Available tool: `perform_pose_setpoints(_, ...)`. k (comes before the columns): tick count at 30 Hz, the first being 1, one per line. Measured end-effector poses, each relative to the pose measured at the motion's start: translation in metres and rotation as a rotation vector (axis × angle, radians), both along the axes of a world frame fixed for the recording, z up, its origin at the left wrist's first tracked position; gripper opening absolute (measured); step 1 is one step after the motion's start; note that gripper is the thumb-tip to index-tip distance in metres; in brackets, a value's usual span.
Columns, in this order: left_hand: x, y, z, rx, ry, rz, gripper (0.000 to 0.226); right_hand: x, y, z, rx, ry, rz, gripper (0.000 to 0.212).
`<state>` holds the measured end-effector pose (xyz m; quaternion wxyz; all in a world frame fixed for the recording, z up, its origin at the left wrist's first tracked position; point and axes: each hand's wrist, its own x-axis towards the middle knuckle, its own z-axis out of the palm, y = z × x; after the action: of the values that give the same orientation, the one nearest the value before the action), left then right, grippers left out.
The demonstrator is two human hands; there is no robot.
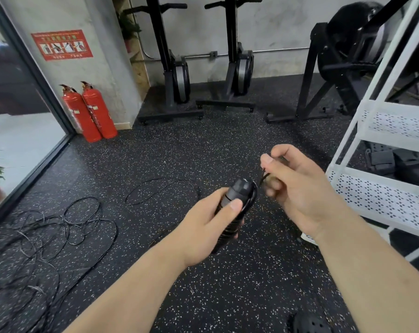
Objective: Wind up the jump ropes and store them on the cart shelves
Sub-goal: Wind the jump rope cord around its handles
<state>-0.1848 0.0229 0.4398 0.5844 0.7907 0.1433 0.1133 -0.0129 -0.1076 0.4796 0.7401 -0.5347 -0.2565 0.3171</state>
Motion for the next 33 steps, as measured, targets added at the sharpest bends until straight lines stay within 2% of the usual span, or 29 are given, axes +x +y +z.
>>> perform_pose_setpoints(2, -0.002, -0.002, -0.003, 0.198, 0.053, 0.020, 0.029, -0.004, 0.004, -0.002, -0.012, -0.124, -0.062, 0.006)
perform_pose_setpoints(3, -0.003, -0.004, -0.004, 0.233, 0.062, 0.029, 0.032, -0.004, 0.006, -0.003, -0.038, -0.143, -0.104, 0.010)
perform_pose_setpoints(7, -0.002, -0.009, -0.010, 0.206, 0.056, 0.106, 0.047, -0.006, 0.010, -0.011, -0.213, -0.057, -0.273, 0.021)
perform_pose_setpoints(10, 0.008, -0.013, -0.011, 0.268, 0.039, 0.264, 0.052, -0.026, 0.011, -0.014, -0.295, 0.027, -0.146, 0.036)
perform_pose_setpoints(12, 0.015, -0.017, -0.010, 0.299, 0.015, 0.384, 0.052, -0.042, 0.012, -0.019, -0.322, -0.077, -0.050, 0.041)
perform_pose_setpoints(14, 0.022, -0.021, -0.010, 0.312, 0.001, 0.430, 0.058, -0.049, 0.016, -0.027, -0.344, -0.237, -0.091, 0.037)
perform_pose_setpoints(16, 0.028, -0.026, -0.010, 0.271, 0.021, 0.389, 0.063, -0.047, 0.020, -0.033, -0.330, -0.252, -0.206, 0.028)
perform_pose_setpoints(19, 0.037, -0.037, -0.009, 0.215, 0.080, 0.283, 0.065, -0.039, 0.019, -0.034, -0.222, -0.086, -0.296, 0.014)
perform_pose_setpoints(21, 0.044, -0.040, -0.009, 0.205, 0.089, 0.220, 0.058, -0.034, 0.014, -0.033, -0.213, -0.129, -0.312, 0.014)
perform_pose_setpoints(23, 0.050, -0.042, -0.007, 0.155, 0.084, 0.170, 0.049, -0.026, 0.005, -0.032, -0.253, -0.181, -0.285, 0.015)
perform_pose_setpoints(25, 0.057, -0.045, -0.005, 0.099, 0.048, 0.127, 0.050, -0.018, -0.005, -0.027, -0.271, -0.188, -0.220, 0.014)
perform_pose_setpoints(30, 0.073, -0.064, -0.005, 0.073, -0.053, 0.107, 0.063, -0.006, -0.032, -0.012, -0.126, 0.095, -0.133, 0.019)
perform_pose_setpoints(31, 0.076, -0.069, -0.005, 0.093, -0.059, 0.097, 0.066, -0.001, -0.037, -0.012, -0.138, 0.074, -0.136, 0.019)
perform_pose_setpoints(33, 0.083, -0.079, 0.000, 0.139, -0.035, 0.066, 0.072, 0.011, -0.049, -0.015, -0.209, -0.089, -0.168, 0.017)
